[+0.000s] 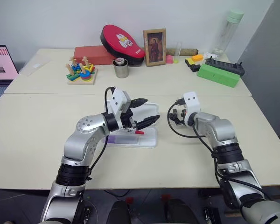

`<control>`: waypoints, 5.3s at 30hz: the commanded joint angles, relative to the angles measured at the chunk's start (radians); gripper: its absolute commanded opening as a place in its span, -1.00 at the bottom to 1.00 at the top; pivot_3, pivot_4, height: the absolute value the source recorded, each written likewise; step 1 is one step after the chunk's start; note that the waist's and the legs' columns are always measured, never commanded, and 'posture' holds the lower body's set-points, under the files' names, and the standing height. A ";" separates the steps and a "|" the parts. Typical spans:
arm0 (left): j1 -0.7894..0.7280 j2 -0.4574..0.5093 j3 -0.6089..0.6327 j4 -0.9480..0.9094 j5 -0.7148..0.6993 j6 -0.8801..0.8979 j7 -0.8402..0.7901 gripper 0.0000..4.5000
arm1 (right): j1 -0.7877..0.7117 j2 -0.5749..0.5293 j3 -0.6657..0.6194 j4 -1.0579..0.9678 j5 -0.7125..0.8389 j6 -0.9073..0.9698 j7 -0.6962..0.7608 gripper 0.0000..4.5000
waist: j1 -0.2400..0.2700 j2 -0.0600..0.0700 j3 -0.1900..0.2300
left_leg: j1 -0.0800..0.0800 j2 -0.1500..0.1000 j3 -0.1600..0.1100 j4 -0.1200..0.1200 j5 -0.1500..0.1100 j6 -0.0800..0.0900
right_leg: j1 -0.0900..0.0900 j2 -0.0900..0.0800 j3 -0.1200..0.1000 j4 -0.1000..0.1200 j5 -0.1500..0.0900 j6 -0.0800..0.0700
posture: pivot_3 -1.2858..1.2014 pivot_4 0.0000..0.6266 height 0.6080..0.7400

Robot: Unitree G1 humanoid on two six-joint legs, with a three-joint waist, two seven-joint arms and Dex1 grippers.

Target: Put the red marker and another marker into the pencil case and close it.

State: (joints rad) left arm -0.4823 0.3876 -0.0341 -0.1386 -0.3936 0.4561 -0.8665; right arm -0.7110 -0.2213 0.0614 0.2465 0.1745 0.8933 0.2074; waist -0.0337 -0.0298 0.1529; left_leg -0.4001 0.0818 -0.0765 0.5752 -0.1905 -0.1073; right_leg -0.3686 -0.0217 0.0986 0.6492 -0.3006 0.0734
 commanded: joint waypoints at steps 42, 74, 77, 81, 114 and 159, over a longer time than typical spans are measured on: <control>0.357 0.430 0.219 -0.104 -0.128 -0.030 -0.288 1.00 | 0.020 -0.275 0.387 -0.425 0.086 -0.127 0.681 -0.86 | -0.004 0.001 0.001 | 0.000 0.001 0.000 0.000 0.000 0.000 | -0.001 0.000 0.000 -0.003 -0.001 0.001 | 0.03 -0.52 1.00; 0.349 0.398 0.215 -0.138 -0.142 -0.002 -0.195 1.00 | -0.025 -0.210 0.355 -0.357 0.031 -0.186 0.737 1.00 | 0.002 0.000 0.000 | 0.000 0.001 0.000 -0.001 0.000 0.000 | -0.001 0.000 0.000 -0.002 0.000 0.000 | 0.03 -0.52 1.00; 0.354 0.394 0.233 -0.141 -0.142 0.005 -0.166 1.00 | -0.056 -0.201 0.279 -0.371 0.078 -0.191 0.746 1.00 | 0.002 0.000 0.000 | 0.000 0.001 0.000 -0.001 0.000 0.000 | -0.001 0.000 0.000 -0.002 0.000 0.000 | 0.03 -0.52 1.00; 0.360 0.369 0.288 -0.141 -0.165 0.032 -0.086 1.00 | -0.181 -0.128 0.142 -0.273 0.132 -0.146 0.652 1.00 | 0.001 0.001 0.001 | 0.000 0.001 0.000 -0.001 0.000 0.000 | -0.001 0.000 0.000 -0.002 0.000 0.000 | 0.03 -0.52 1.00; 0.406 0.374 0.503 -0.248 -0.450 0.204 0.071 1.00 | -0.242 -0.055 0.357 -0.087 -0.087 -0.199 0.722 -0.97 | -0.016 0.000 0.000 | 0.000 0.001 0.000 -0.003 0.000 0.000 | -0.001 0.000 -0.001 -0.002 0.000 0.000 | 0.03 -0.52 1.00; 0.502 0.450 0.468 0.059 -0.061 0.040 0.092 1.00 | 0.371 -0.310 -0.166 -0.600 0.169 -0.064 0.555 0.81 | 0.001 -0.003 -0.001 | 0.000 0.001 0.001 -0.003 0.000 0.000 | -0.003 0.000 0.000 -0.004 -0.002 -0.002 | 0.03 -0.52 1.00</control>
State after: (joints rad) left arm -0.0063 0.8363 0.3841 -0.0432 -0.4488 0.5116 -0.7753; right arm -0.3862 -0.5158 -0.0567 -0.2910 0.3149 0.8300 0.7791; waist -0.0328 -0.0327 0.1514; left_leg -0.4005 0.0829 -0.0755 0.5716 -0.1908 -0.1073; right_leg -0.3711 -0.0218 0.0985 0.6454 -0.3024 0.0718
